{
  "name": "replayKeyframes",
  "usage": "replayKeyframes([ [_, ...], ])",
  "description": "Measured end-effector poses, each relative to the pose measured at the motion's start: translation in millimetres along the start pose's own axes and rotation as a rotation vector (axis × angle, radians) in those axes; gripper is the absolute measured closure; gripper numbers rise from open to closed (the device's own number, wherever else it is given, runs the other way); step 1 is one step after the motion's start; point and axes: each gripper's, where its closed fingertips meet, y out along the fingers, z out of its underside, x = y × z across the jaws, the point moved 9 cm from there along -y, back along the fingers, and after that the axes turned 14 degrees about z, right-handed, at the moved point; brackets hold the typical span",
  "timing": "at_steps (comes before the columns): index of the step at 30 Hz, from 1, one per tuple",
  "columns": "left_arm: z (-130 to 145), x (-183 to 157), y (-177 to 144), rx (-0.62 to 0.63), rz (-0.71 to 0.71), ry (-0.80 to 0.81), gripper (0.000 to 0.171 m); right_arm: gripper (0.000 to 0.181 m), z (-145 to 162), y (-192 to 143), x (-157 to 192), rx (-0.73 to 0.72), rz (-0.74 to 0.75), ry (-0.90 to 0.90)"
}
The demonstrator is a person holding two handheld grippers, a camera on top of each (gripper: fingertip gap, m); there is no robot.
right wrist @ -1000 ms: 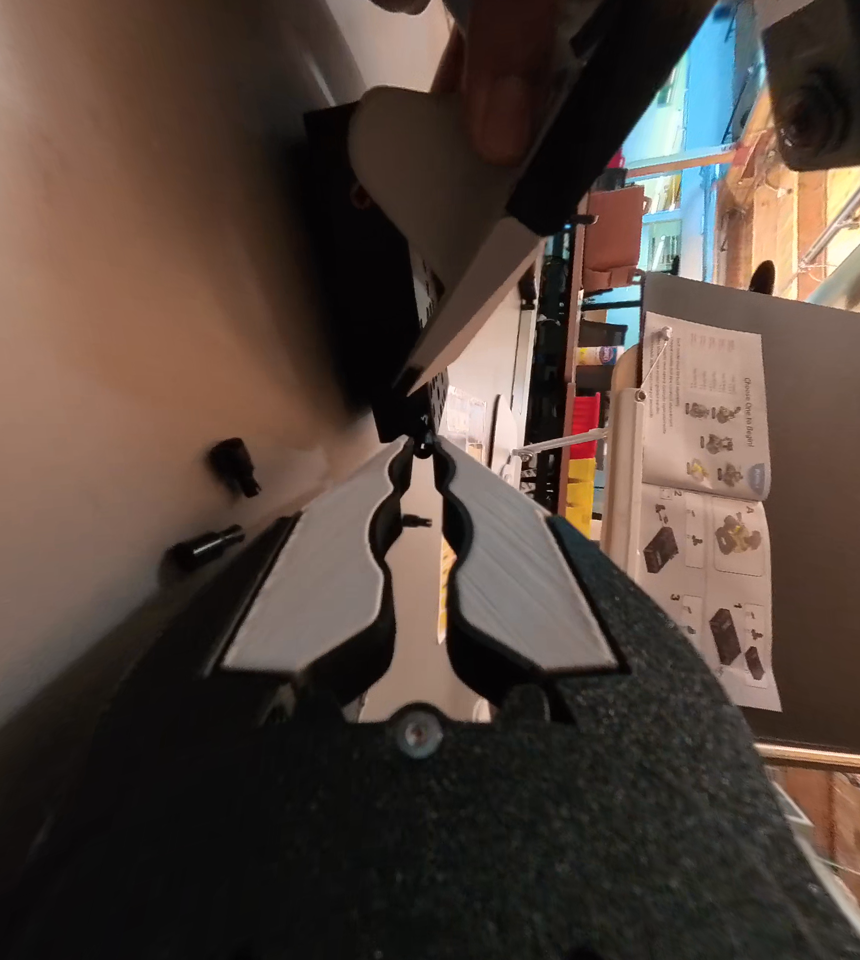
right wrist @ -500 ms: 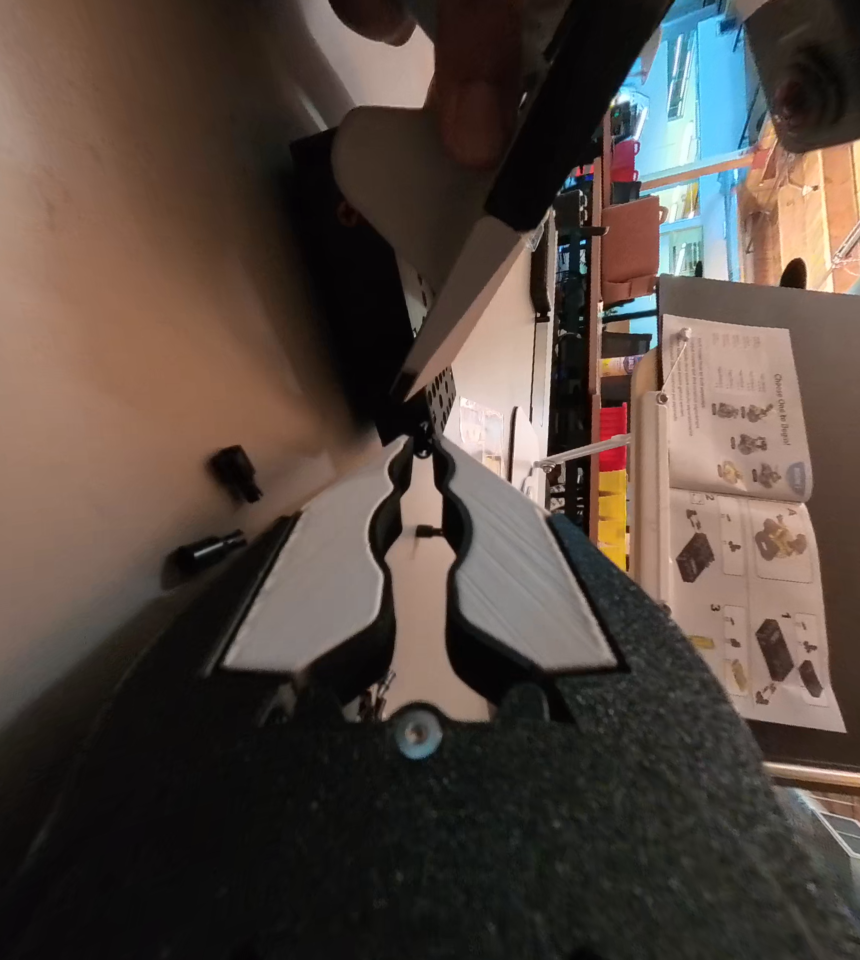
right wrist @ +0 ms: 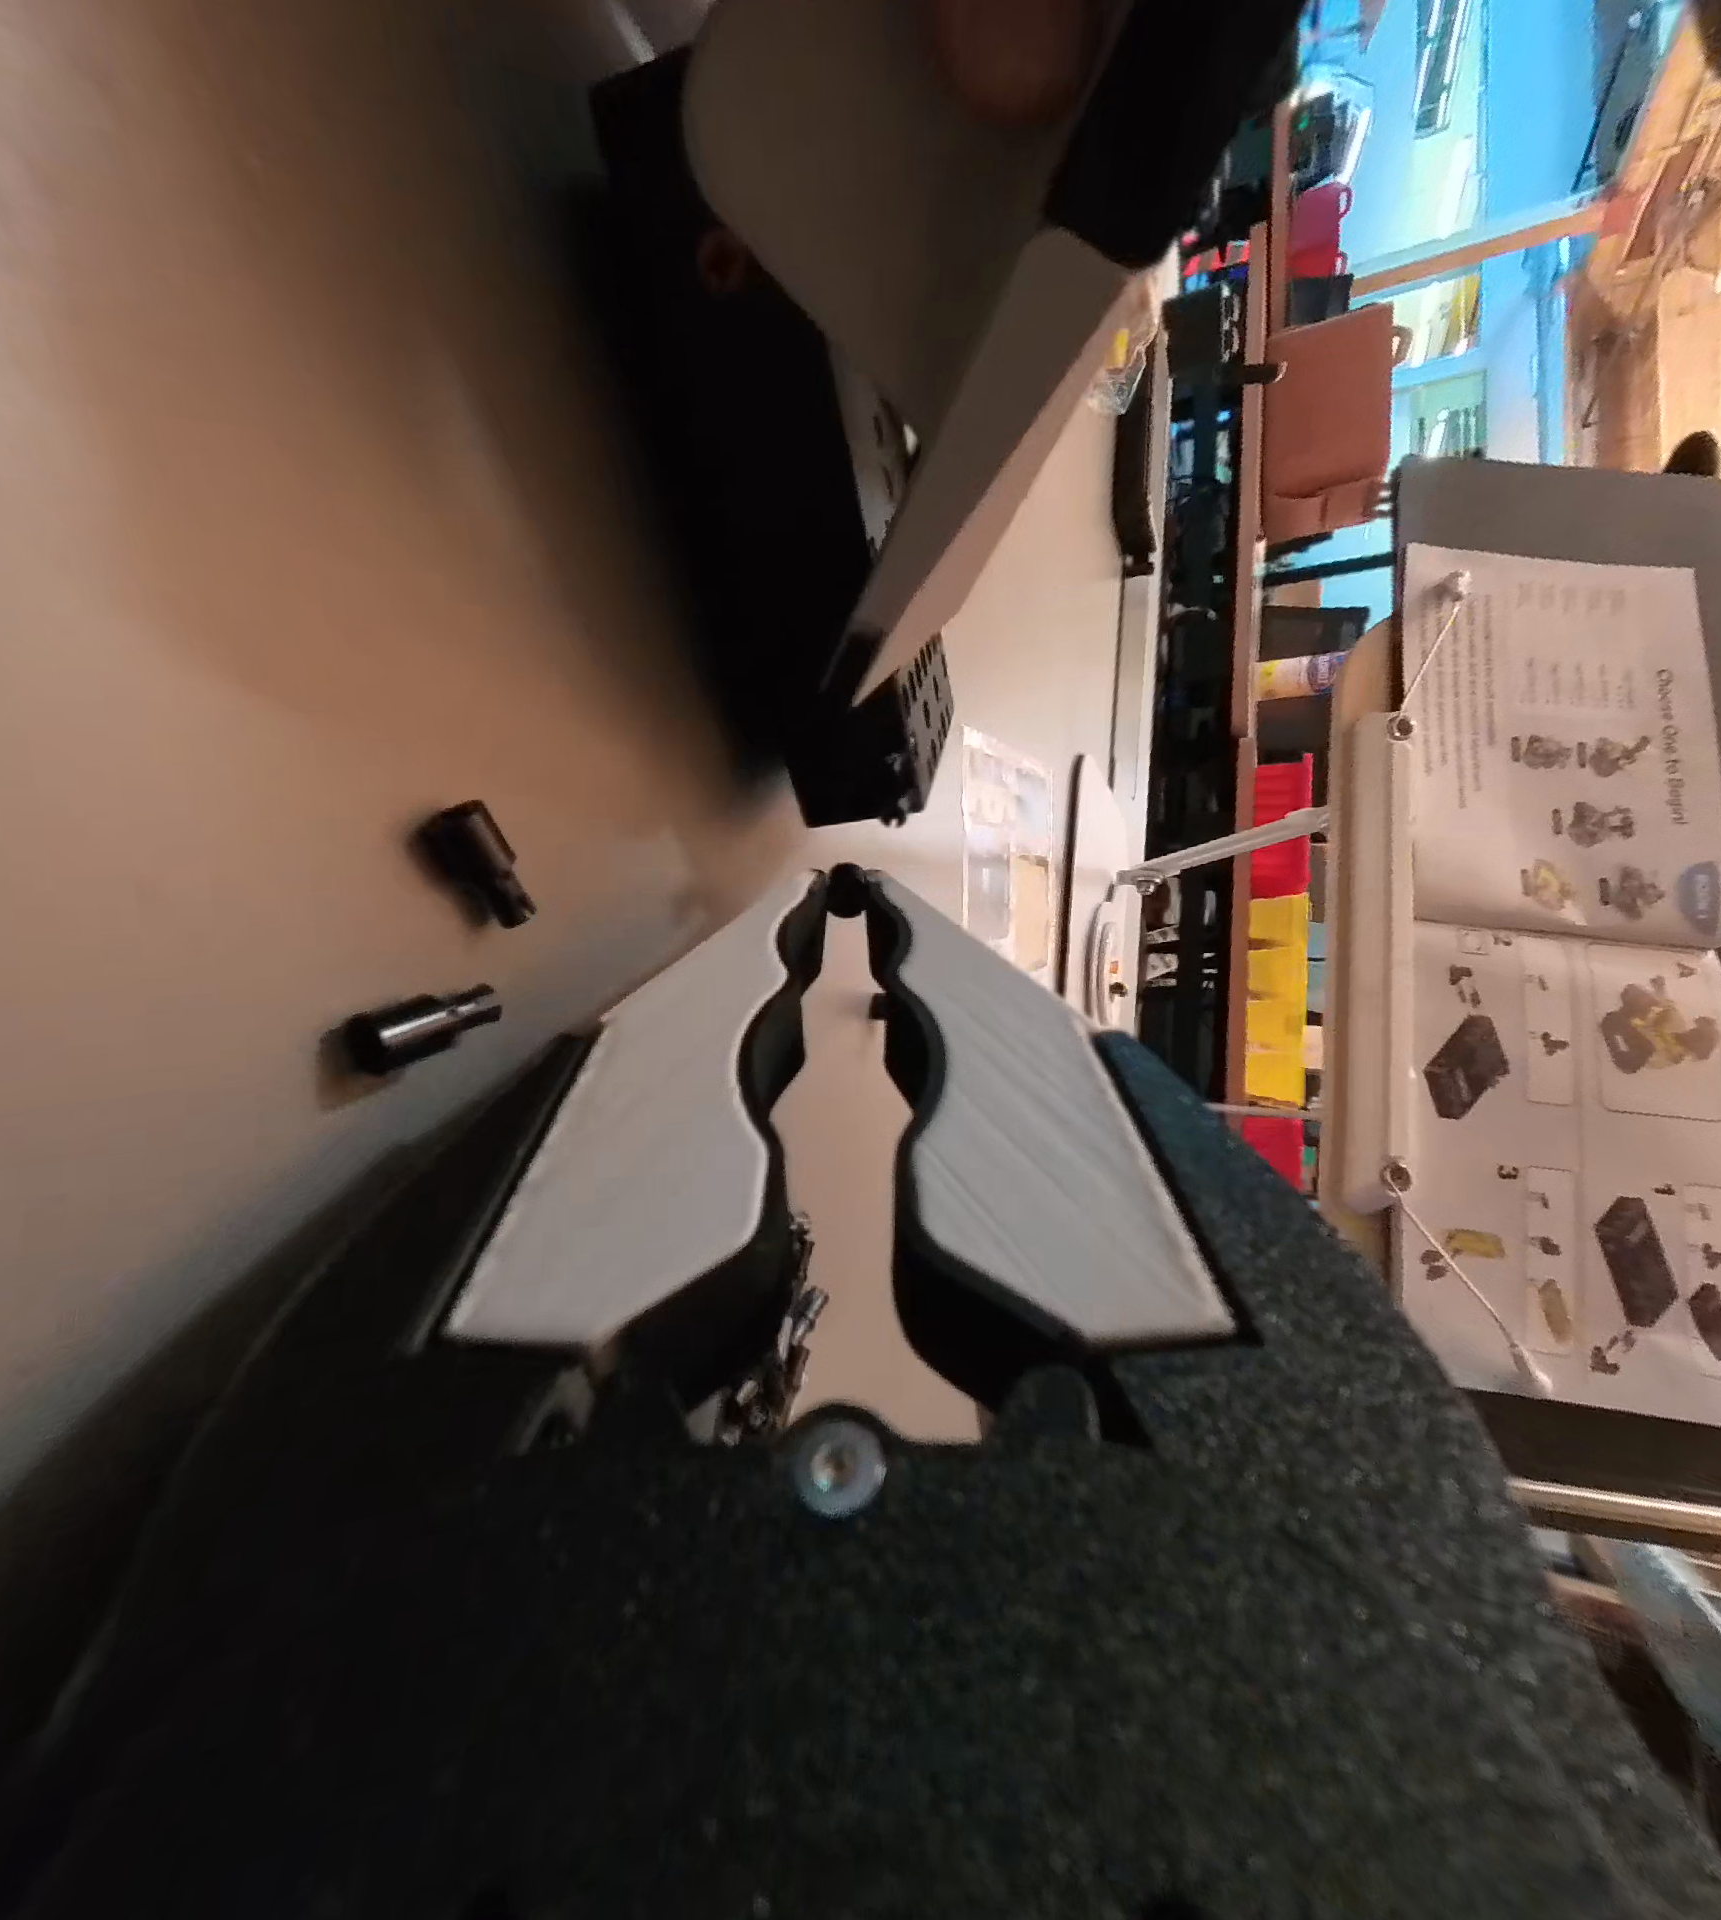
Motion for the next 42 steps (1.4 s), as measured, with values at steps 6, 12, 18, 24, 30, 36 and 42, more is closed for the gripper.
replayKeyframes([
  [6, 0, 0, 0, 0.000, -0.001, 0.000, 0.109, 0.174, -4, -2, -5, -0.026, -0.008, 0.092],
  [12, 0, -1, 1, 0.009, -0.019, 0.017, 0.109, 0.174, -5, -3, -7, -0.032, 0.007, 0.102],
  [18, 0, -2, 1, 0.010, -0.024, 0.020, 0.109, 0.174, -7, -3, -6, -0.025, 0.009, 0.081],
  [24, 1, -3, 2, 0.020, -0.043, 0.037, 0.109, 0.174, -10, -3, -5, -0.023, 0.010, 0.086],
  [30, 0, -3, 2, 0.018, -0.039, 0.032, 0.109, 0.174, -11, -3, -5, -0.025, 0.023, 0.064],
  [36, 1, -3, 3, 0.025, -0.054, 0.045, 0.109, 0.174, -11, -3, -4, -0.032, 0.019, 0.066],
  [42, 1, -2, 2, 0.020, -0.041, 0.033, 0.109, 0.174, -10, -2, -4, -0.042, 0.027, 0.064],
])
